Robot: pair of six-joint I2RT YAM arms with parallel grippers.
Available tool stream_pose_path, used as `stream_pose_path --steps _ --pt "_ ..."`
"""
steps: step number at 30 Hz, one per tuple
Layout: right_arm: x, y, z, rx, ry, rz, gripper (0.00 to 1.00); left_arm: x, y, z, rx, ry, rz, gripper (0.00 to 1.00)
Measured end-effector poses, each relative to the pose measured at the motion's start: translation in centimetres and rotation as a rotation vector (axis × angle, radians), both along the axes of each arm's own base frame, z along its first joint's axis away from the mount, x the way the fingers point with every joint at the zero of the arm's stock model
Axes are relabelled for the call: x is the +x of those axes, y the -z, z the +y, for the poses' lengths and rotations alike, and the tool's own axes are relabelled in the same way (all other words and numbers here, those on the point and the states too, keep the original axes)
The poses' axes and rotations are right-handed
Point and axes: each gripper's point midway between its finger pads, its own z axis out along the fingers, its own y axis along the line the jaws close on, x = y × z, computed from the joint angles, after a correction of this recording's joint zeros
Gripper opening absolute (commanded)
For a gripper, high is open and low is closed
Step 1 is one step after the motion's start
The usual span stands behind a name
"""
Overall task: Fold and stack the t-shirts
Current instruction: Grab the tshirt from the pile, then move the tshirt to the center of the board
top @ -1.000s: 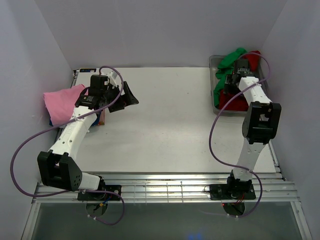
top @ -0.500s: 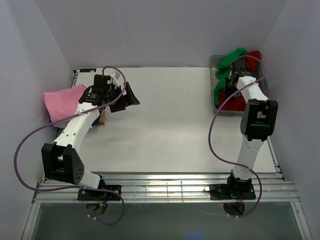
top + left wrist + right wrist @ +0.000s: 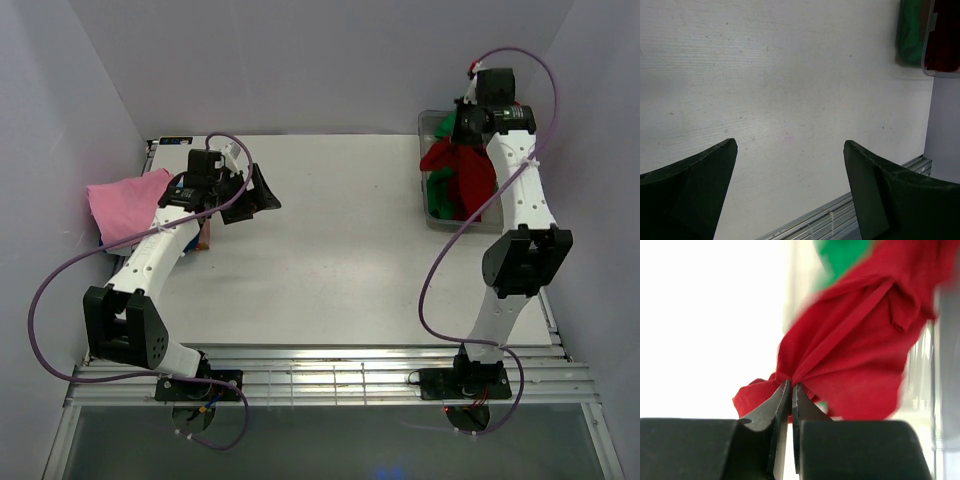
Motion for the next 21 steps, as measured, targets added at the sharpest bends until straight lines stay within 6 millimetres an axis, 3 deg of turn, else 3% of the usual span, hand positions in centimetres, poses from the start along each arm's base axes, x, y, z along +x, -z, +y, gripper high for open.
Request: stream_pose_path --steps 3,5,7,9,12,15,18,21 --pt "-0.3 -10.8 4.9 0.044 -0.108 -0.248 0.08 0.0 0.0 -0.3 -0.017 0.012 -0.002 0.98" --pt "-2.4 -17.2 8.3 0.114 -0.206 -0.394 0.08 -0.1 0.0 -0.5 -0.025 0.020 -0.001 0.98" --pt "-5.9 -21.6 11.2 0.205 -0.313 -0.485 0.08 -0.2 -0.1 -0.6 -0.033 0.027 -0.002 0.98" --pt "-9.4 -25.0 12.8 0.292 -0.394 -0.556 0.08 -0.1 -0.2 -0.8 -0.041 0.032 -0.006 0.98" --pt "-13.3 -28.4 14.3 0.404 -0.490 -0.615 0.08 -0.1 -0.3 -0.9 -0.050 0.036 -0.010 0.98" --pt "-15.7 -29.9 16.2 0.506 -0.591 -0.620 0.08 -0.3 0.1 -1.0 -0.055 0.036 -0.005 0.98" --pt "-17.1 -29.3 18.5 0.595 -0.679 -0.554 0.08 -0.9 0.6 -1.0 -0.064 0.034 0.012 0.98" --pt "-17.9 -27.5 20.4 0.663 -0.733 -0.461 0.08 -1.5 0.7 -1.0 -0.079 0.027 0.016 0.97"
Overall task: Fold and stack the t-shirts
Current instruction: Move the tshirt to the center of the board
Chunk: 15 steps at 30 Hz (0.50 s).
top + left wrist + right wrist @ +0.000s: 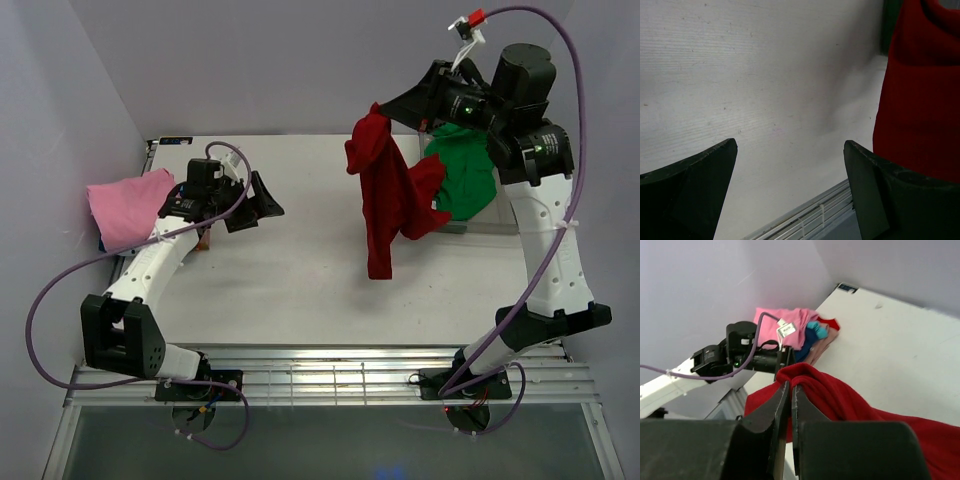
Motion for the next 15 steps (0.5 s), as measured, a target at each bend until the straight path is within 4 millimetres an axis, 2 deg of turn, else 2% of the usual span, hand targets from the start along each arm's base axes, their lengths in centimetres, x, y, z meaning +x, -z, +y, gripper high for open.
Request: stream_pose_path --steps 3,6,11,15 --pt "-0.8 1.7 2.0 0.013 -0.075 0.077 0.08 -0.6 -0.4 0.0 -0.017 -0.009 -0.006 0.97" --pt "-2.1 1.6 4.7 0.040 -0.164 0.107 0.08 -1.0 -1.2 0.1 -0.028 -0.016 -0.030 0.97" --pt "-4.3 -2.4 10.1 0.162 -0.354 0.061 0.08 -1.6 -2.5 0.2 -0.045 -0.026 -0.064 0.97" --pt "-5.5 -6.3 12.6 0.296 -0.472 0.008 0.08 -1.7 -2.8 0.3 -0.054 -0.040 -0.072 0.97"
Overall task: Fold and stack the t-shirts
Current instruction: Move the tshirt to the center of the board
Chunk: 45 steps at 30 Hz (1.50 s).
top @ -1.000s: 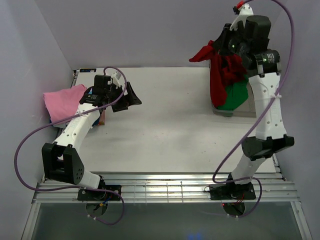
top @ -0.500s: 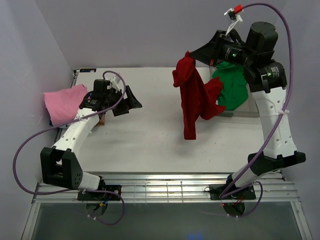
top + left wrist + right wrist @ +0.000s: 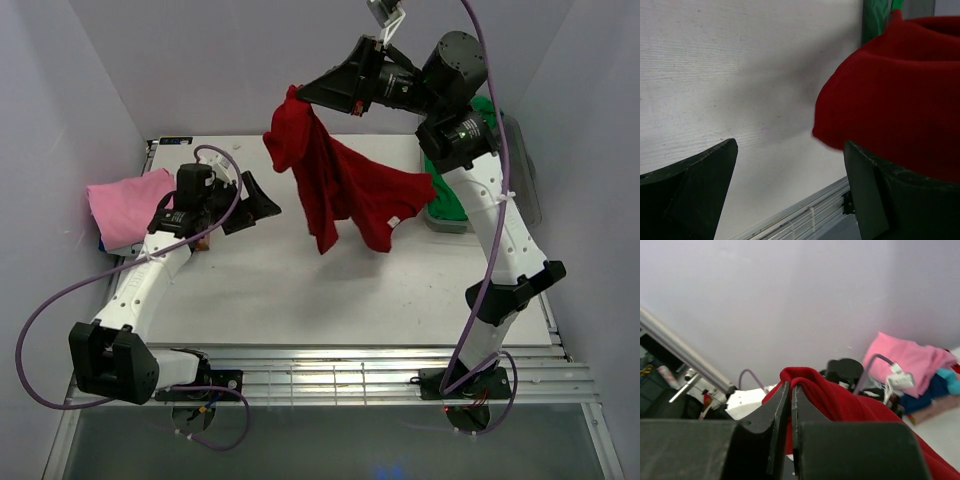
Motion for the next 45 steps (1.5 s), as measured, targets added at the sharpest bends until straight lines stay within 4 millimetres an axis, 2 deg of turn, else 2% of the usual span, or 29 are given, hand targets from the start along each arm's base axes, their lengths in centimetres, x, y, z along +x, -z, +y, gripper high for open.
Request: stream_pose_path --steps 5,9,13,16,18,21,23,25,26,28,29,30,32,35,37,38,40,42,43,45 --pt "-1.6 -3.1 0.0 0.105 -0.070 -0.025 0.08 -0.4 0.3 0.4 0.005 -0.025 0.006 0.97" --pt "-2.7 -2.5 -0.8 0.097 -0.066 -0.024 0.08 -0.4 -0.2 0.7 0.005 -0.045 -0.008 0.97" --pt "-3.0 1.9 -2.2 0.021 0.012 0.047 0.08 -0.4 -0.5 0.9 0.006 -0.062 -0.018 0.97" --pt "-1.0 7.1 -5.1 -0.059 0.187 0.134 0.08 -0.4 -0.6 1.1 0.010 -0.075 -0.022 0.97" --pt "1.8 10.6 -8.4 -0.122 0.372 0.205 0.08 -0.4 -0.6 1.2 0.012 -0.080 -0.023 0.97" --pt "5.9 14.6 -14.2 -0.217 0.684 0.282 0.08 -0.5 -0.4 1.3 0.016 -0.085 -0.021 0.97" --pt "7.4 16.7 -17.8 -0.288 0.876 0.318 0.08 -0.5 -0.4 1.3 0.015 -0.084 -0.021 0.97" --pt "7.6 18.1 -20.6 -0.360 1.019 0.332 0.08 -0.5 -0.4 1.2 0.015 -0.084 -0.022 0.96" --pt "7.5 18.6 -21.7 -0.390 1.072 0.335 0.22 -0.5 -0.4 1.2 0.015 -0.083 -0.020 0.96" --pt "7.2 19.3 -23.4 -0.443 1.153 0.338 0.58 -0.6 -0.1 1.2 0.015 -0.078 -0.015 0.95" --pt "7.2 19.7 -24.0 -0.466 1.181 0.340 0.96 -0.7 0.1 1.2 0.016 -0.075 -0.011 0.94" --pt "7.1 20.3 -24.5 -0.494 1.202 0.342 0.99 -0.9 0.5 1.2 0.017 -0.072 -0.003 0.94" --pt "7.2 22.5 -25.1 -0.579 1.214 0.356 0.94 -1.2 1.6 1.2 0.025 -0.067 0.020 0.93" --pt "7.0 27.4 -24.6 -0.716 1.161 0.413 0.96 -1.8 3.4 1.3 0.042 -0.061 0.068 0.93" --pt "6.2 31.0 -22.8 -0.814 1.065 0.431 0.98 -2.1 4.2 1.4 0.050 -0.059 0.090 0.93" --pt "5.6 32.4 -21.5 -0.860 1.005 0.425 0.85 -2.2 4.5 1.4 0.053 -0.058 0.097 0.93" --pt "4.2 34.5 -17.9 -0.925 0.857 0.395 0.71 -2.3 4.7 1.5 0.055 -0.057 0.102 0.93" --pt "3.2 35.8 -14.4 -0.955 0.731 0.362 0.63 -2.3 4.6 1.5 0.055 -0.057 0.101 0.93" --pt "2.5 36.8 -12.2 -0.980 0.650 0.346 0.55 -2.3 4.7 1.5 0.055 -0.057 0.101 0.93" --pt "2.0 38.4 -9.1 -1.017 0.552 0.330 0.52 -2.3 4.7 1.5 0.055 -0.056 0.101 0.93"
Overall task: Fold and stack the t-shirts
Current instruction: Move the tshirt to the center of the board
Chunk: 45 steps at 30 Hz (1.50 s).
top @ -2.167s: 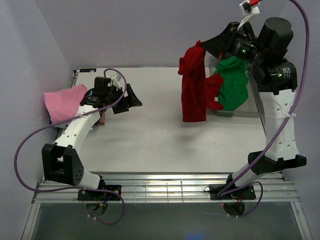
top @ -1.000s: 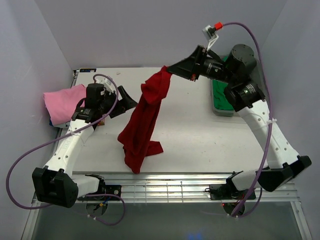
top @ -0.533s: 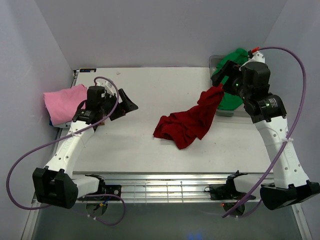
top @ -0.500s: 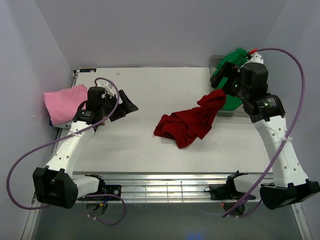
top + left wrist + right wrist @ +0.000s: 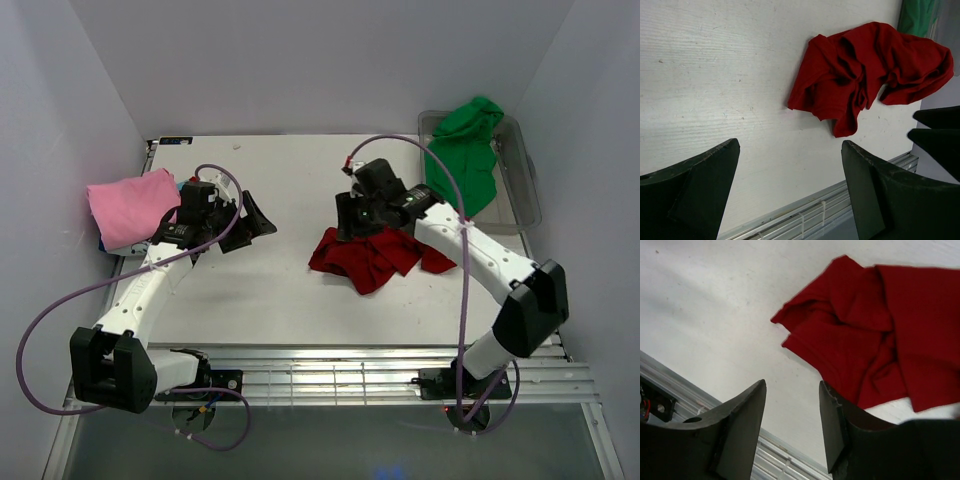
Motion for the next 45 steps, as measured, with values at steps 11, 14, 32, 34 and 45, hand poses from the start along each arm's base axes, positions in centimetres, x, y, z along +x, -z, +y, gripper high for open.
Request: stream_pose_path --steps 11,14,32,34,45 --pt "1.7 5.9 10.0 -0.112 -0.202 0.080 0.57 0.0 0.0 0.0 -0.001 -0.001 0.002 0.98" --pt "1.1 8.4 9.5 -0.183 -0.204 0.131 0.55 0.0 0.0 0.0 -0.001 -0.001 0.001 0.98" --pt "-2.1 14.7 9.4 -0.256 -0.253 0.291 0.52 0.0 0.1 0.1 0.006 0.002 -0.001 0.98" --pt "-1.8 15.0 9.9 -0.249 -0.251 0.292 0.52 -0.2 0.4 0.1 0.008 -0.001 0.003 0.98" --pt "0.6 16.6 11.0 -0.284 -0.210 0.253 0.58 -1.0 0.8 0.4 0.016 -0.006 0.012 0.98"
